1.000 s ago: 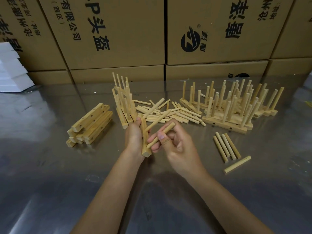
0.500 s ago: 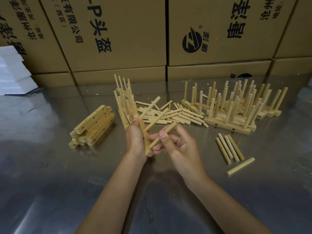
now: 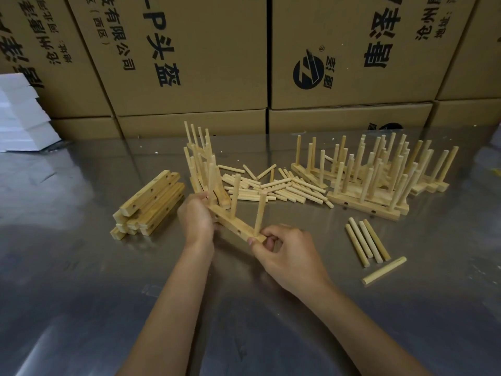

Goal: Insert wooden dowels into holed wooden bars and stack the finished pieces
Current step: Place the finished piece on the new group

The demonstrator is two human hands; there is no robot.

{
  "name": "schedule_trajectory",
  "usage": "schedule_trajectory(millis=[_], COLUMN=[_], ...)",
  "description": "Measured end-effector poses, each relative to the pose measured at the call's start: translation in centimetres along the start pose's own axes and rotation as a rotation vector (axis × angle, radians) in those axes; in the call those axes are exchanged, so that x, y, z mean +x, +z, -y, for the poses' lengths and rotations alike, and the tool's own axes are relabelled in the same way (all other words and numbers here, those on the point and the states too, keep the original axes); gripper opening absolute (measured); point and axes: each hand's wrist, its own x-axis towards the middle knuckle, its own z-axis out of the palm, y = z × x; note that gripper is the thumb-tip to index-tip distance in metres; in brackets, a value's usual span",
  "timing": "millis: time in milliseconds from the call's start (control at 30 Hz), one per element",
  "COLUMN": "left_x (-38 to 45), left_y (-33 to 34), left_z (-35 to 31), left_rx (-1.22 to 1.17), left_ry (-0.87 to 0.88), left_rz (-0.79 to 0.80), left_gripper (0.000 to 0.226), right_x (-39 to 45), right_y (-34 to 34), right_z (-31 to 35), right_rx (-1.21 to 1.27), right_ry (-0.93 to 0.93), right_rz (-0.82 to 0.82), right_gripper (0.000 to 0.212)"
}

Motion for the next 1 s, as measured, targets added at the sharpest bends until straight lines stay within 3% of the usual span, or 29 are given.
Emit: schedule_trajectory(millis=[133, 300, 433, 667, 767, 1000], left_x=[1.7, 3.4, 3.6, 5.0, 5.4, 5.7], left_y=[-1.9, -4.5, -5.2, -5.5, -5.5, -5.6], left_z=[-0.7, -1.5, -1.2, -0.3, 0.0, -0.2], left_rx=[0.127, 0.341, 0.579, 0.922, 0.931, 0.846], left_ry=[0.143, 0.537, 0.664, 0.675, 0.649, 0.685], left_rz=[-0.179, -0.469, -0.589, -0.539, -0.560, -0.619], left_gripper=[0.028, 0.032, 0.032, 0.054, 0.049, 0.049], right_x=[0.0, 1.0, 3.1, 7.3, 9.0, 10.7], right_y=[0.8, 3.1, 5.7, 10.3, 11.6, 12.3], right_z=[-0.4, 0.0, 1.3, 4.0, 4.5, 4.5], right_rx=[-0.088, -0.102, -0.126, -0.302, -0.338, -0.339], right_ry=[-0.063, -0.091, -0.085, -0.107, -0.081, 0.032], right_rz=[0.070, 0.101, 0.114, 0.050, 0.018, 0.016], right_gripper=[0.030, 0.033, 0.033, 0.043, 0.035, 0.053])
